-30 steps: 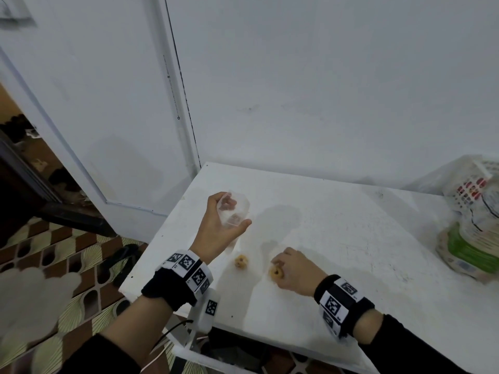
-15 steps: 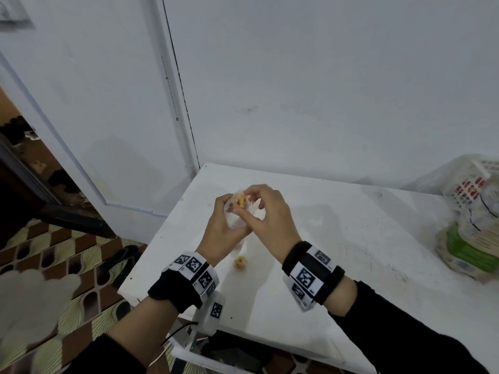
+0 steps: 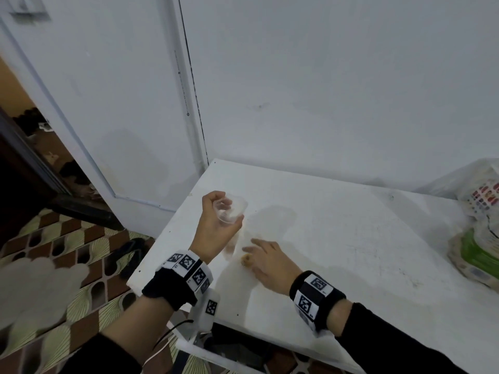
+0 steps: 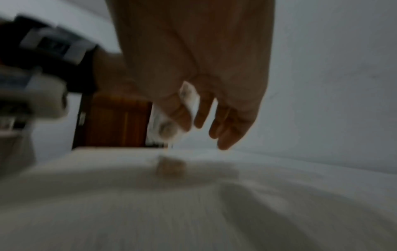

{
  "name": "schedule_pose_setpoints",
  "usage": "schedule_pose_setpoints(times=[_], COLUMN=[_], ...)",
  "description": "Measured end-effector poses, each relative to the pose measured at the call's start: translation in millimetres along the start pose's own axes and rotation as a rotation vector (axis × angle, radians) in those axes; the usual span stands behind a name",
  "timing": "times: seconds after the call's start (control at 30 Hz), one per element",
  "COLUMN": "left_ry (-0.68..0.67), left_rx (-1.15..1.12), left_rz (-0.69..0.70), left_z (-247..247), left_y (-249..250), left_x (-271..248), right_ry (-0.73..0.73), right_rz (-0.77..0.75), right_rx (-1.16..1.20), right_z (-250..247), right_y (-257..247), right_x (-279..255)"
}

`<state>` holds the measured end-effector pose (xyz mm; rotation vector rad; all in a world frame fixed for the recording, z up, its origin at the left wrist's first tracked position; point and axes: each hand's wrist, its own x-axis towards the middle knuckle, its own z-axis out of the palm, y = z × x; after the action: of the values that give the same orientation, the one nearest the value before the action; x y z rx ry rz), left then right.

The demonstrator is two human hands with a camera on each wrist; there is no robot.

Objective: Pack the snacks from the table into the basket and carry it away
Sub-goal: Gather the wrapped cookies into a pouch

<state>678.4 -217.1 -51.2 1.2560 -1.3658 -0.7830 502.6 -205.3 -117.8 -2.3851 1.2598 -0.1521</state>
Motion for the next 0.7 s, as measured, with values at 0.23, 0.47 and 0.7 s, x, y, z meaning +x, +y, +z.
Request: schedule_pose_setpoints(times=[0.23, 0.47, 0.7], left_ry=[-0.012, -0.051, -0.163], left_rx=[-0.035, -0.029, -0.123], left_rz=[0.023, 0.032, 0.041], left_z=[1, 10, 32], left_y=[2, 4, 19], left_x=[-5, -5, -4], right_ry=[0.214, 0.766, 0.655], right_rz=[0.132, 0.009, 0.054], right_rx=[0.095, 0.662, 0.074], right_z=[-19, -96, -90], right_y=[-4, -53, -58], right_x=[-2, -11, -8])
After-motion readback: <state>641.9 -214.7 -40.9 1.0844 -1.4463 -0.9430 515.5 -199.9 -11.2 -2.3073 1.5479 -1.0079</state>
